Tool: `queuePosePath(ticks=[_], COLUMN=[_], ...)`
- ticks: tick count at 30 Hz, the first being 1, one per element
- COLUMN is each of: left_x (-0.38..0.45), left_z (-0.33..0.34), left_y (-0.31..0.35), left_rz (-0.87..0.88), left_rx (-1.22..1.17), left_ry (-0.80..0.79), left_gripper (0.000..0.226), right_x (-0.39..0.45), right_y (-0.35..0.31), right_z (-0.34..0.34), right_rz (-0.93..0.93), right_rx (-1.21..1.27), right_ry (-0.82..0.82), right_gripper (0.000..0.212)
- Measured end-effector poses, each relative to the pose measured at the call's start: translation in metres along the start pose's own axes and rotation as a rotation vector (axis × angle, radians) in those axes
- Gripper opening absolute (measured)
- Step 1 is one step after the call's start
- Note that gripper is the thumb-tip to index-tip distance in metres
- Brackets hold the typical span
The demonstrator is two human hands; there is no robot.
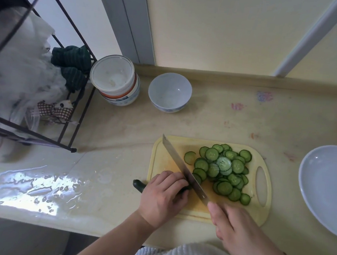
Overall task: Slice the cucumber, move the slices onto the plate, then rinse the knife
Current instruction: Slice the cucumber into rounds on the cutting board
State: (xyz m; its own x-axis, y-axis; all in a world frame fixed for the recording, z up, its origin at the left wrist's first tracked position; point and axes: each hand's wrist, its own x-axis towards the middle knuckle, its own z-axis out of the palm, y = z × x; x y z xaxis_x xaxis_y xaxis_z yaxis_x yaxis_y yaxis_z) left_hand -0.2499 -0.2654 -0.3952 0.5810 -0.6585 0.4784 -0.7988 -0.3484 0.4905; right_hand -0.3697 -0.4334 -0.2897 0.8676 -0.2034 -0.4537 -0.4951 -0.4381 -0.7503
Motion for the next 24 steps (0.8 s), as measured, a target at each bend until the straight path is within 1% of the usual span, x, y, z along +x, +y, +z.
queuePosePath(ticks=[9,17,20,24], left_x=[-0.001,-0.001,-0.001,-0.001], left_z=[0.0,0.001,0.001,-0.001], left_y=[-0.002,-0.002,-0.001,-0.001], left_rz=[0.004,0.016,0.017,0.003], left_rx=[-0.025,-0.019,-0.022,-0.028], left_ry=[-0.005,0.004,0.001,-0.002], left_gripper=[0.009,0.012,0.013,0.015], right_x=[-0.001,0.024,0.033,0.035], right_y=[0.001,-0.007,-0.001,0.008], right_z=[-0.004,0.01,0.017,0.01], right_rz=[0.016,0.032,-0.006,0.021], right_rx=[-0.042,-0.092,-0.147,-0.086], right_ry=[-0.027,-0.018,-0.004,-0.012], right_gripper=[0.084,0.056,0.057,0.064])
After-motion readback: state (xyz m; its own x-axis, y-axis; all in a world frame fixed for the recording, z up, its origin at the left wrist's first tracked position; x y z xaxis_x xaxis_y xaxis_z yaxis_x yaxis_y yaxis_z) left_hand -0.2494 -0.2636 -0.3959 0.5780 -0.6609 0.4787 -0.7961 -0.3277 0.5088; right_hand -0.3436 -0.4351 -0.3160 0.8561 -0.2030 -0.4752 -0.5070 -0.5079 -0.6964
